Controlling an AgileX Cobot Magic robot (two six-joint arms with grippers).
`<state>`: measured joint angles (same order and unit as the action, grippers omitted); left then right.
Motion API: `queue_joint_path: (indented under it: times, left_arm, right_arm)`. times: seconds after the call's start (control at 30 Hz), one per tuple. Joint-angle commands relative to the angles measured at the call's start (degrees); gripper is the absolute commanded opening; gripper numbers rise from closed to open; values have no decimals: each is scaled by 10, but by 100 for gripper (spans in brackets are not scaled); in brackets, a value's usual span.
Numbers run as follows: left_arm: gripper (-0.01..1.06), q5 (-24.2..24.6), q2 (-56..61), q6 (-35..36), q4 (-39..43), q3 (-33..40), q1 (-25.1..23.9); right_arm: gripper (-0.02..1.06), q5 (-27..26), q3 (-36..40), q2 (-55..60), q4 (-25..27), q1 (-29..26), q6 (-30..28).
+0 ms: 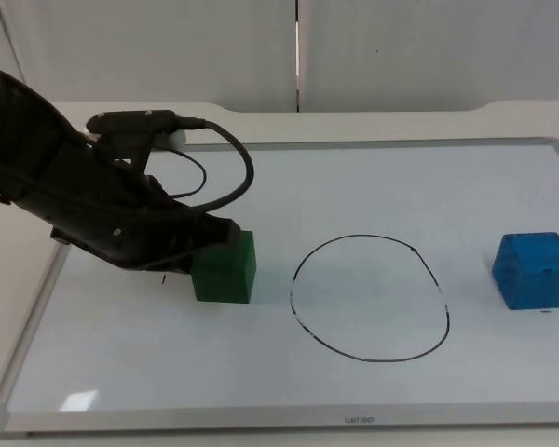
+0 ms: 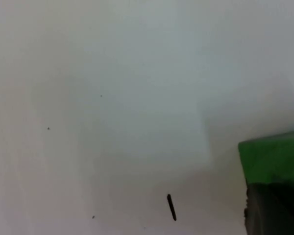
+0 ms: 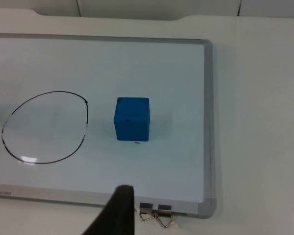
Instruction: Push the two cubes into the marked area.
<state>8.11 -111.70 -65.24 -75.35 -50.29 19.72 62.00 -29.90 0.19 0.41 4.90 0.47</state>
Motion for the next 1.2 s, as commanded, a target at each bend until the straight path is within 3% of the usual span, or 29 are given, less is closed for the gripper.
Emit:
queue_joint_path:
  times: [0.0, 0.4, 0.67, 1.17]
  left_arm:
    - [0, 7, -2, 2, -6, -2, 3]
    - [0, 19, -2, 2, -21, -2, 14]
    - [0, -28, -2, 2, -21, -2, 49]
    - [0, -13, -2, 2, -28, -2, 49]
  right_arm:
    - [105, -2, 4, -2, -1, -3, -1]
    - [105, -2, 4, -2, -1, -3, -1]
    - [105, -2, 4, -2, -1, -3, -1]
    - [105, -2, 4, -2, -1, -3, -1]
